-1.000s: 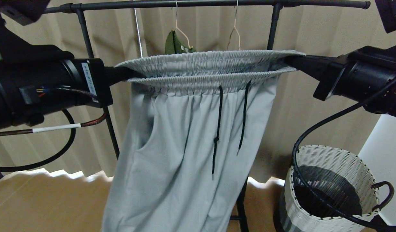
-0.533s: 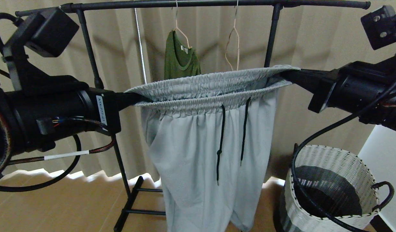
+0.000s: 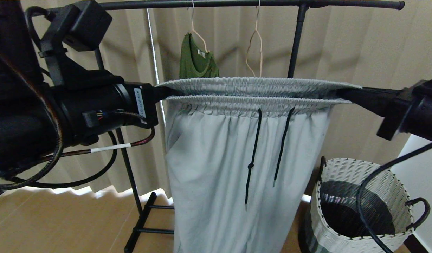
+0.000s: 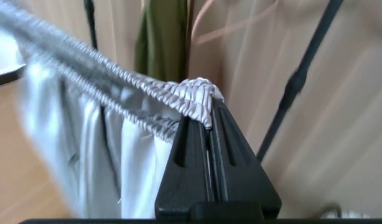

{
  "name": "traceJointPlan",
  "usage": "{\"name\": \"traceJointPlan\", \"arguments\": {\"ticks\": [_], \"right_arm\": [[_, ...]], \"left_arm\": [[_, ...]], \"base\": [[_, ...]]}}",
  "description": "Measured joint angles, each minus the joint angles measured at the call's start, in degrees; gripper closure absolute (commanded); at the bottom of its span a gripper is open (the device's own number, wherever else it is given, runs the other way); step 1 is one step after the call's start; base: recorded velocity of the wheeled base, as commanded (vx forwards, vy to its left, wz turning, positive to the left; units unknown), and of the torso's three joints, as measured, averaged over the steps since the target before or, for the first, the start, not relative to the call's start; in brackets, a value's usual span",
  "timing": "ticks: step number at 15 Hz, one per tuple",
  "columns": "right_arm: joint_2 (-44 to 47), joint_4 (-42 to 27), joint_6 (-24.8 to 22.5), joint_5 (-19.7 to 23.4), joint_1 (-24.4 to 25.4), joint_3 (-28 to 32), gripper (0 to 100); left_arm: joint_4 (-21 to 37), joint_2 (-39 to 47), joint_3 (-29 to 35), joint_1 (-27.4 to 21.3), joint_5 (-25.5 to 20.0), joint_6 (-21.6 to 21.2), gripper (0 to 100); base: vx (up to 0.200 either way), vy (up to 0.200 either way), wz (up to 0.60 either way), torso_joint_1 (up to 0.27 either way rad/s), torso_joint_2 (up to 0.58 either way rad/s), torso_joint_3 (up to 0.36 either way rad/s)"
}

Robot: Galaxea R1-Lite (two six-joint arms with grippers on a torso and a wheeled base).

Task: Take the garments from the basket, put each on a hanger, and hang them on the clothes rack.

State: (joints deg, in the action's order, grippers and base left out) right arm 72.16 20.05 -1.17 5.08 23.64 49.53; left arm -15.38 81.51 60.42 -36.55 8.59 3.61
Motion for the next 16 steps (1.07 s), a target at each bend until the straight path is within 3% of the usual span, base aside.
{"name": "traceJointPlan", "arguments": {"ticks": [2,5,10,12,16], "right_arm": [[-4.05,-5.96,0.17,2.35,0.52,-0.59,100],[-9.16,-10.35,0.28,11.78,1.27,-2.84,100],[-11.80,-10.64,0.28,12.54,1.83,-5.05,100],[-11.91,-10.53,0.22,12.35,1.96,-5.40,100],[-11.65,-10.24,-0.05,12.13,1.38,-5.52,100]], "left_arm": [[-0.07,1.77,1.85,0.11,0.49,2.00,100],[-0.10,4.02,3.55,-0.02,3.96,3.50,100],[-1.08,6.91,5.13,-0.11,9.02,3.50,100],[-4.12,8.46,5.01,-0.22,10.78,3.56,100],[-4.29,9.48,4.50,-0.44,11.08,3.56,100]], "base": [[0.000,0.000,0.00,0.000,0.00,0.000],[0.000,0.000,0.00,0.000,0.00,0.000],[0.000,0.000,0.00,0.000,0.00,0.000],[0.000,0.000,0.00,0.000,0.00,0.000],[0.000,0.000,0.00,0.000,0.00,0.000]]}}
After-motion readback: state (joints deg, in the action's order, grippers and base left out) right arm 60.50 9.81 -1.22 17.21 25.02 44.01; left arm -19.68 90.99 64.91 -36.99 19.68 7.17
